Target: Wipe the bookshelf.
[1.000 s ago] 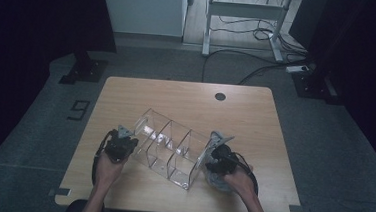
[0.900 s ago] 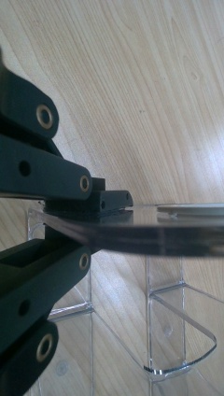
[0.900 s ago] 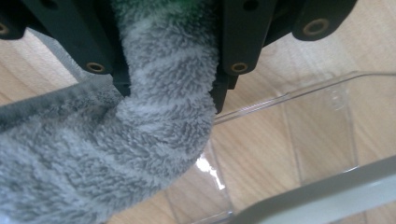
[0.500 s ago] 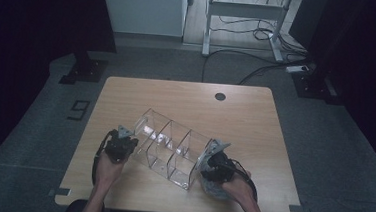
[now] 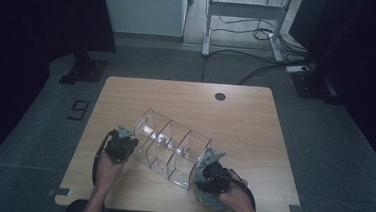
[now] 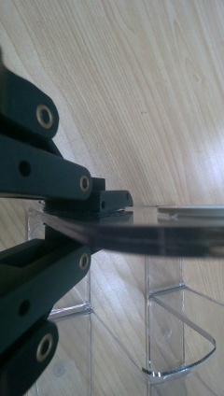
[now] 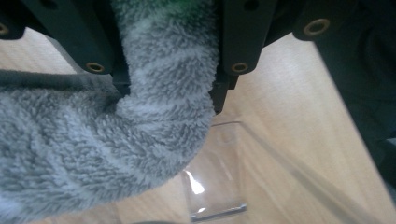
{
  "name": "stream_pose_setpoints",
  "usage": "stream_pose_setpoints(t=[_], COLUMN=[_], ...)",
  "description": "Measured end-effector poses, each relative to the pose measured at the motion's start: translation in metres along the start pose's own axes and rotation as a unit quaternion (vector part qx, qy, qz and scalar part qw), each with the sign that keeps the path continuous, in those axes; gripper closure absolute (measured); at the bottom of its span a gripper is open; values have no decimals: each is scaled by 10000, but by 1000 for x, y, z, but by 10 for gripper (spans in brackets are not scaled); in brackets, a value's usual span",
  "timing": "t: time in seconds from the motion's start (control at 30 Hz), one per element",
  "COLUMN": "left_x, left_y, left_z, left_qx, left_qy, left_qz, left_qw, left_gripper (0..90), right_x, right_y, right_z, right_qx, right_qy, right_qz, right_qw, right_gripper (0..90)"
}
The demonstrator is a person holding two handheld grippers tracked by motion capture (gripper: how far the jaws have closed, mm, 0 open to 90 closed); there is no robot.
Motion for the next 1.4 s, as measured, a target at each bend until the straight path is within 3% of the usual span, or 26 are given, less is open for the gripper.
stream_pose_setpoints(t=[0.4, 0.63, 0.93, 1.4], left_x=[0, 0, 0, 0], left_y=[0, 0, 0, 0], left_z=[0, 0, 0, 1], left_qx=[22, 6, -38, -35], left_qy=[-1, 2, 5, 25], left_qz=[-15, 47, 135, 183], left_qw=[10000, 10000, 9999, 9998], left_gripper=[872, 872, 869, 868], right_x=[25, 24, 4, -40], right_y=[-1, -2, -28, -73], right_z=[6, 7, 5, -15], right_qx=[50, 60, -153, -468], right_qy=[-229, -232, -54, 217], right_qz=[-165, -88, 234, 669], right_qw=[9996, 9997, 9996, 9964], right_gripper=[668, 675, 679, 679])
Point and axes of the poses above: each handheld gripper's, and its own axes: y roughly forward along the jaws, z roughly out of its underside, x roughly to its left, the point moved 10 cm from there along y, roughly forward along the jaws, and after that the axes turned 3 degrees about y, right-handed, at the moved point
